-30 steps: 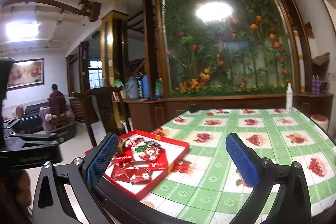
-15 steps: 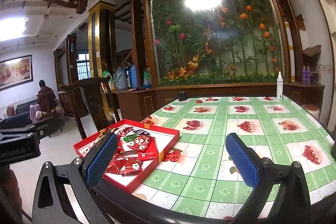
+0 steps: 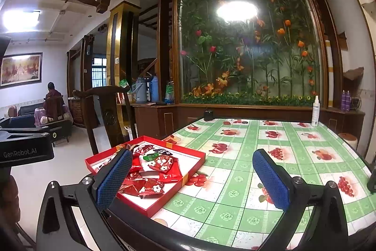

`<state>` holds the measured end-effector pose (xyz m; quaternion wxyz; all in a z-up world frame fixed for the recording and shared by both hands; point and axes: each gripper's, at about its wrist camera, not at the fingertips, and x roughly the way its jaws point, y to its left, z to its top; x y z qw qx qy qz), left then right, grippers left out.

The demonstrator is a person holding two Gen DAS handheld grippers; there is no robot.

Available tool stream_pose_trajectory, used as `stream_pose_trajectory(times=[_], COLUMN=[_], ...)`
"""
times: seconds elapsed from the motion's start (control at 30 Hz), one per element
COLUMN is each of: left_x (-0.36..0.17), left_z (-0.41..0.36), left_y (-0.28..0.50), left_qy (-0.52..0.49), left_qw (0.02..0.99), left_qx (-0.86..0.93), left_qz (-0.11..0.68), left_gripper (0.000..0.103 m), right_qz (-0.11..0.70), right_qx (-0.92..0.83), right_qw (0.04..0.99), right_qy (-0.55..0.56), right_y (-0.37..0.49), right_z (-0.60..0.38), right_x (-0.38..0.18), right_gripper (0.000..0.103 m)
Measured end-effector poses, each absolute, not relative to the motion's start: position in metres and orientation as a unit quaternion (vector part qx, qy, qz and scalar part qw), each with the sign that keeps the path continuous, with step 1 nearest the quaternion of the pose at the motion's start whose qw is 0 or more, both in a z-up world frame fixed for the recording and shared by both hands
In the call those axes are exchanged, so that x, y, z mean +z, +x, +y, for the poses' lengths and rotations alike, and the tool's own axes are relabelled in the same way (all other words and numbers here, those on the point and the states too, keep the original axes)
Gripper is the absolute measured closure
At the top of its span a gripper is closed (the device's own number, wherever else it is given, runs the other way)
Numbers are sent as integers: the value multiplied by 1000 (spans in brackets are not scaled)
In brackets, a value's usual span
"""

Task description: Organize snacks

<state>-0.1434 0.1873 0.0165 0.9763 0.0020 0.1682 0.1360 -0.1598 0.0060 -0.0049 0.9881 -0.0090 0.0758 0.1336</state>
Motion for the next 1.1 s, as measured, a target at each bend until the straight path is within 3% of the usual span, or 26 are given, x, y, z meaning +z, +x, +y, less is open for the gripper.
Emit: stream_pose_trajectory(times=[1.1], left_x=[16], left_z=[197], left_y=[-146], left_qy=[1], left_qw=[977], left_qx=[139], left_qz=[162], left_gripper=[0], right_qz=[69], right_qx=[141], right_qw=[987], right_qy=[-19], right_y=[-161], right_z=[12], right_x=[-4], right_gripper=[0])
